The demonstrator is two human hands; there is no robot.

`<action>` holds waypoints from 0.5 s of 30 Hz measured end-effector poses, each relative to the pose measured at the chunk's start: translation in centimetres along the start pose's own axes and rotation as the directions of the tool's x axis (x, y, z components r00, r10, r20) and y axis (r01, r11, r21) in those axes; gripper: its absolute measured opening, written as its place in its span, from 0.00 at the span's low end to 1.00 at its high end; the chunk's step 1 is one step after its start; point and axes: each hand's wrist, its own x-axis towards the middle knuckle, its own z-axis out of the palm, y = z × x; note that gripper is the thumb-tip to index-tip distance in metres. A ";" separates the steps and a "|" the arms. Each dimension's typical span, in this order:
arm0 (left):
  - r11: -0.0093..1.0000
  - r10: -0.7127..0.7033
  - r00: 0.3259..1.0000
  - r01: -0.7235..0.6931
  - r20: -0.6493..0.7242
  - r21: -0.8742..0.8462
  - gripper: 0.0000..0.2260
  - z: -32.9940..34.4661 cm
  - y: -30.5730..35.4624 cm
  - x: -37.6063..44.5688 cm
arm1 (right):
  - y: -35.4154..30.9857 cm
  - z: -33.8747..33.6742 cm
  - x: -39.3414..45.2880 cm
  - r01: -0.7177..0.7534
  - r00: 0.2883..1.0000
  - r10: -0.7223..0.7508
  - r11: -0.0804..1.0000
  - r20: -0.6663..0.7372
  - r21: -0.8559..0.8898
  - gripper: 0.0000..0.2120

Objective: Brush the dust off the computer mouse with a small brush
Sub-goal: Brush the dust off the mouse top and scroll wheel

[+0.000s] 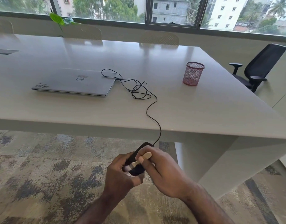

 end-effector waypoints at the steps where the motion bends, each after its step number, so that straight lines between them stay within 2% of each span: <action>1: 1.000 -0.004 1.000 0.004 0.000 -0.014 0.24 0.1 0.1 0.0 | -0.1 0.0 0.0 0.008 0.999 -0.007 0.999 0.034 -0.036 0.06; 3: 1.000 -0.022 1.000 0.022 0.003 -0.022 0.24 0.1 0.2 -0.1 | -0.3 -0.4 0.0 0.021 0.997 -0.017 0.998 0.070 -0.056 0.07; 6: 1.000 -0.025 1.000 0.025 0.013 -0.009 0.29 0.1 -0.1 -0.1 | -0.5 -1.4 -0.2 0.025 0.998 -0.025 1.000 0.056 -0.004 0.13; 10: 1.000 -0.028 0.999 0.028 0.027 0.009 0.32 0.0 -0.4 -0.2 | 0.3 -2.1 -0.5 -0.049 0.998 0.045 0.995 0.047 0.090 0.08; 15: 0.998 -0.057 0.998 0.057 0.026 0.012 0.34 -0.1 -0.3 -0.4 | 1.0 -2.6 -0.8 -0.104 0.995 0.100 0.980 0.030 0.172 0.07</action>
